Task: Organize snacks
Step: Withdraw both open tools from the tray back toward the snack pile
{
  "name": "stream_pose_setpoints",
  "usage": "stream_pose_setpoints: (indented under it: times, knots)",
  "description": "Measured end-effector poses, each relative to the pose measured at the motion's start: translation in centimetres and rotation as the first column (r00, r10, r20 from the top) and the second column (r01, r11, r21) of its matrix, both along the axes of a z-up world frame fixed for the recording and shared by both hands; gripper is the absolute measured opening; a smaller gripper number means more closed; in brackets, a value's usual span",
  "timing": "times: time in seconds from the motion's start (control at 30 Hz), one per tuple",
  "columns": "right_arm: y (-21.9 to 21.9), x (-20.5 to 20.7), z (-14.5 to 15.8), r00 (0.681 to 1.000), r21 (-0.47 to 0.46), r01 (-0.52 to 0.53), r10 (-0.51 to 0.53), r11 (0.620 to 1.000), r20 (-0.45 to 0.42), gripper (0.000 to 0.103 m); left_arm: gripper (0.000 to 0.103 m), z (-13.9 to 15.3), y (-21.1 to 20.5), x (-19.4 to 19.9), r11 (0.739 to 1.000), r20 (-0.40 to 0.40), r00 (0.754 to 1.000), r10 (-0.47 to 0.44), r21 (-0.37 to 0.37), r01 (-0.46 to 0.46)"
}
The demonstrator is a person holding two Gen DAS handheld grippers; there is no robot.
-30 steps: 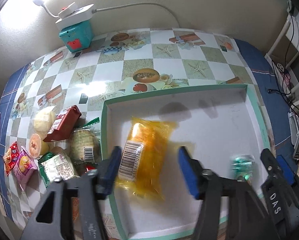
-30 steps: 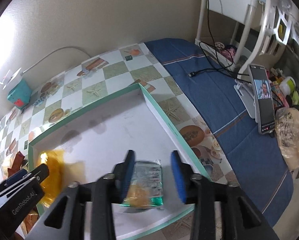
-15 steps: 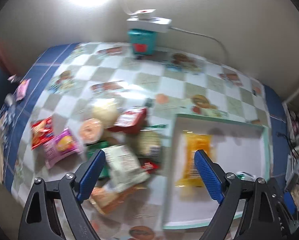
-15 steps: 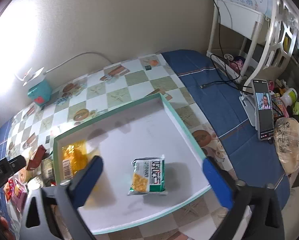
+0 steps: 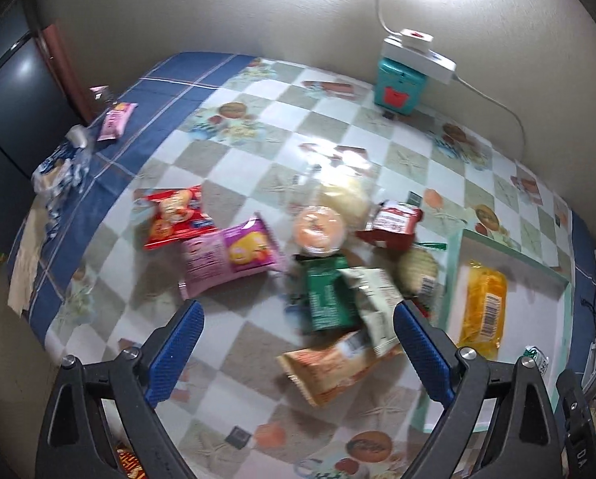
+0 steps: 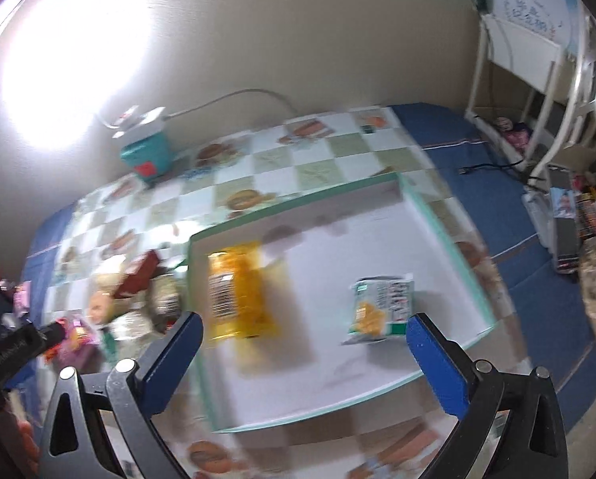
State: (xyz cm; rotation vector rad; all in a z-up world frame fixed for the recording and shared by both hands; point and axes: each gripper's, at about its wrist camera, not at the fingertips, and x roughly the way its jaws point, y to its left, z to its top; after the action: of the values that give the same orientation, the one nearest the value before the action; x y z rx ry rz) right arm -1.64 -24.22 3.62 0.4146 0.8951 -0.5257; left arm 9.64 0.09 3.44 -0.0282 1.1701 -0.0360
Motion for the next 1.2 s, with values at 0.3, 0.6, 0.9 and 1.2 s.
stream_pose_setpoints:
  times: [0.3, 0.6, 0.9, 1.2]
  knots:
    - [5.8, 1.5, 0.4, 0.994, -0.048, -0.108, 0.108, 0.993, 0.004, 0.103, 0.096, 0.3, 4.9, -0.8, 0.996, -0.009, 0.997, 0.082, -0.024, -0.082]
    - [10.6, 3.7, -1.3, 0.978, -0.022, -0.201, 0.199, 0.979, -0.068, 0.103, 0.096, -0.1, 9.1, 0.2, 0.983, -0.01, 0.983, 0.182, -0.001, -0.182]
    - [11.9, 5.5, -4.4, 0.968, 0.043, -0.202, 0.207, 0.978, -0.144, 0.103, 0.096, -1.7, 11.4, 1.0, 0.963, -0.053, 0.961, 0.27, 0.01, -0.27]
    - [12.1, 6.5, -7.1, 0.957, 0.111, -0.198, 0.217, 0.974, -0.193, 0.103, 0.096, -3.6, 11.4, 1.6, 0.959, -0.128, 0.952, 0.278, -0.011, -0.282]
